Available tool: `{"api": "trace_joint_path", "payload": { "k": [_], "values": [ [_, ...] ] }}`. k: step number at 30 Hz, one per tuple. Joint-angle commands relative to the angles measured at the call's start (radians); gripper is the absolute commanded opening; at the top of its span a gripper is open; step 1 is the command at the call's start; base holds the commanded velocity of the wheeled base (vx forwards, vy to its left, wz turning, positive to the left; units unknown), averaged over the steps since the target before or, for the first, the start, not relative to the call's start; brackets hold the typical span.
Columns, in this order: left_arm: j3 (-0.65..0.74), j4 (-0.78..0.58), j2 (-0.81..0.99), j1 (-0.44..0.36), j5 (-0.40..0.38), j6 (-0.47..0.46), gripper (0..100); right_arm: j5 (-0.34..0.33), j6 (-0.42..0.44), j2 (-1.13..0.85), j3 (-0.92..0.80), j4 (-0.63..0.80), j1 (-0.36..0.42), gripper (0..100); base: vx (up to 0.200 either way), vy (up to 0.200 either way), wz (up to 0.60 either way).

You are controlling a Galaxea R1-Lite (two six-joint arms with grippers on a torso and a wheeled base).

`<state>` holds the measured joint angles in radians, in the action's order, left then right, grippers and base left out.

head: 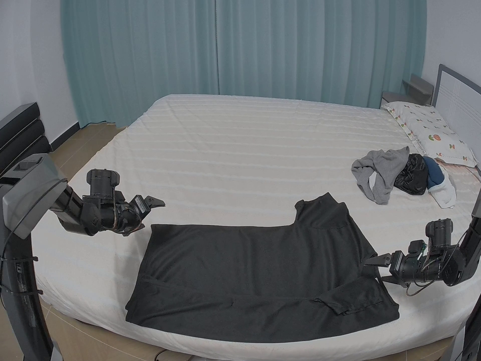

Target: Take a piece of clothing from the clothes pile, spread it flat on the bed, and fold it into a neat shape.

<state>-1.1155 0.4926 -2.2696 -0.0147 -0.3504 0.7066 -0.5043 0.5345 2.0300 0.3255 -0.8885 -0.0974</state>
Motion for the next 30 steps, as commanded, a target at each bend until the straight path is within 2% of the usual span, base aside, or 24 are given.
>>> {"api": "trace_joint_path", "payload": {
  "k": [1, 8, 18, 19, 30],
  "values": [
    [-0.099, 0.006, -0.131, -0.028, 0.011, -0.012, 100, 0.001, -0.001, 0.026, 0.009, -0.001, 0.001, 100, 0.000, 0.000, 0.00],
    [-0.109, 0.017, -0.146, -0.028, 0.067, -0.016, 100, 0.006, 0.001, 0.058, -0.005, -0.069, 0.001, 100, 0.000, 0.000, 0.00],
    [-0.113, 0.026, -0.145, -0.028, 0.070, -0.012, 100, 0.007, 0.002, 0.075, -0.017, -0.118, -0.005, 100, 0.000, 0.000, 0.00],
    [-0.112, 0.026, -0.145, -0.028, 0.070, -0.012, 0, 0.007, 0.002, 0.075, -0.017, -0.118, -0.002, 100, 0.000, 0.000, 0.00],
    [-0.109, 0.026, -0.143, -0.024, 0.074, -0.001, 0, 0.012, 0.016, 0.026, -0.002, -0.122, 0.001, 100, 0.000, 0.000, 0.00]
  ]
}}
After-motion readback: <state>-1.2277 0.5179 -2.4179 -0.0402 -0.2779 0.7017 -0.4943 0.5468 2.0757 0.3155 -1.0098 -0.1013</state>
